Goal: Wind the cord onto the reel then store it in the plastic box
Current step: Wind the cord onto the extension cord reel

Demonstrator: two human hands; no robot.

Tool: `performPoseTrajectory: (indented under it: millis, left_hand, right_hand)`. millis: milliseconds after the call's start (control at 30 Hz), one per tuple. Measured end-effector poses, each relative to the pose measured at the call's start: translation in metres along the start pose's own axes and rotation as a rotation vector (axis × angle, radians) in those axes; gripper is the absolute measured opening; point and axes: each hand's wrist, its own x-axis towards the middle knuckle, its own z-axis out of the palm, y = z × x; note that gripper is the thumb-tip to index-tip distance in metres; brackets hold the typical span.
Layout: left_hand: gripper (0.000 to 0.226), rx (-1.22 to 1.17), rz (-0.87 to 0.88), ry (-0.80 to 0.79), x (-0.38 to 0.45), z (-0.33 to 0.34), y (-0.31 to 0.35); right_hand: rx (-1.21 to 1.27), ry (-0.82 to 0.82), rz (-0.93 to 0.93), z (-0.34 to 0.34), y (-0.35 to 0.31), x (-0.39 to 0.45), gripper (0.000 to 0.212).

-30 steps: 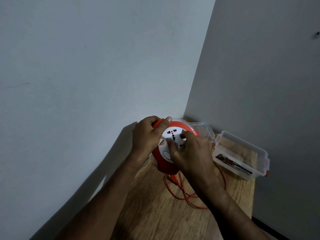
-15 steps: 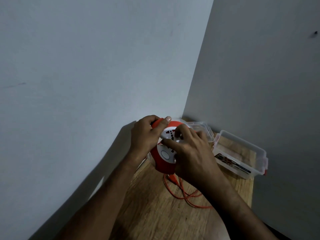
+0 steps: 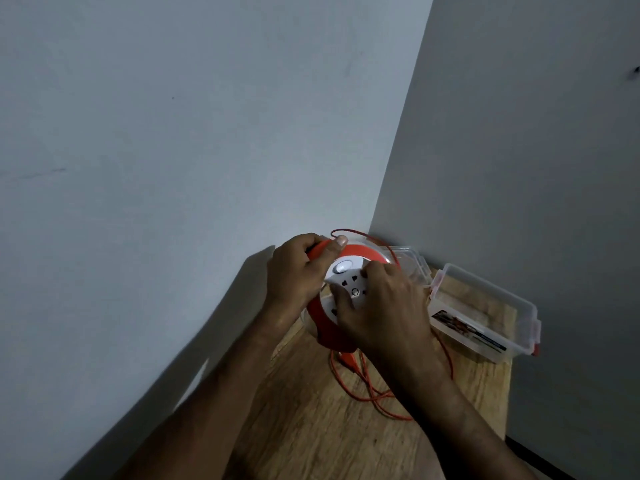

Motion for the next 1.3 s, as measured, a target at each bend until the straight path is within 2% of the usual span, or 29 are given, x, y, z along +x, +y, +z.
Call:
performPoseTrajectory:
  millis: [100, 200, 333, 400, 533, 633, 800, 900, 1000, 1067, 1200, 1300]
  left_hand:
    - [0.041, -0.040, -0.018, -0.002, 0.004, -0.005, 0.001]
    - [0.042, -0.037, -0.003, 0.001, 0.006, -0.006, 0.001]
    - [0.047, -0.022, 0.006, -0.009, 0.003, -0.003, 0.000]
    - [0.050, -0.008, 0.007, -0.019, 0.001, -0.003, -0.001]
    - [0.051, 0.024, 0.019, -0.021, -0.001, -0.002, 0.001]
    - [0.047, 0.043, 0.023, -0.006, 0.000, -0.003, 0.002]
    - [0.045, 0.005, -0.014, 0.004, -0.001, -0.006, 0.003]
    - [0.044, 0.017, -0.024, 0.002, -0.003, -0.002, 0.004]
    - [0.042, 0.000, -0.041, 0.008, -0.001, -0.005, 0.003]
    - [0.042, -0.021, -0.032, -0.009, 0.001, -0.009, 0.002]
    - [0.042, -0.023, -0.011, -0.017, 0.003, -0.008, 0.002]
    - [0.040, -0.005, -0.014, -0.027, 0.001, -0.004, 0.001]
  right_hand:
    - [-0.085, 0.088, -0.238, -0.008, 0.004, -0.006, 0.044]
    - [-0.159, -0.077, -0.453, -0.013, 0.016, -0.003, 0.060]
    - [-0.308, -0.209, -0.480, -0.009, 0.020, 0.000, 0.082]
    - [-0.311, -0.191, -0.487, -0.006, 0.022, 0.001, 0.080]
    - [-0.247, -0.090, -0.511, -0.002, 0.025, 0.002, 0.064]
    - [-0.140, 0.011, -0.419, 0.001, 0.024, 0.004, 0.059]
    - [0.178, -0.006, -0.035, 0.007, 0.018, 0.008, 0.063]
    - [0.236, -0.002, 0.080, 0.009, 0.012, 0.008, 0.054]
    - [0.068, 0.120, -0.086, 0.002, 0.014, 0.000, 0.037]
    - [-0.004, 0.150, -0.255, -0.005, 0.020, -0.001, 0.038]
    - [-0.188, -0.123, -0.518, -0.008, 0.026, 0.003, 0.072]
    - [-0.283, -0.206, -0.494, -0.003, 0.027, 0.001, 0.082]
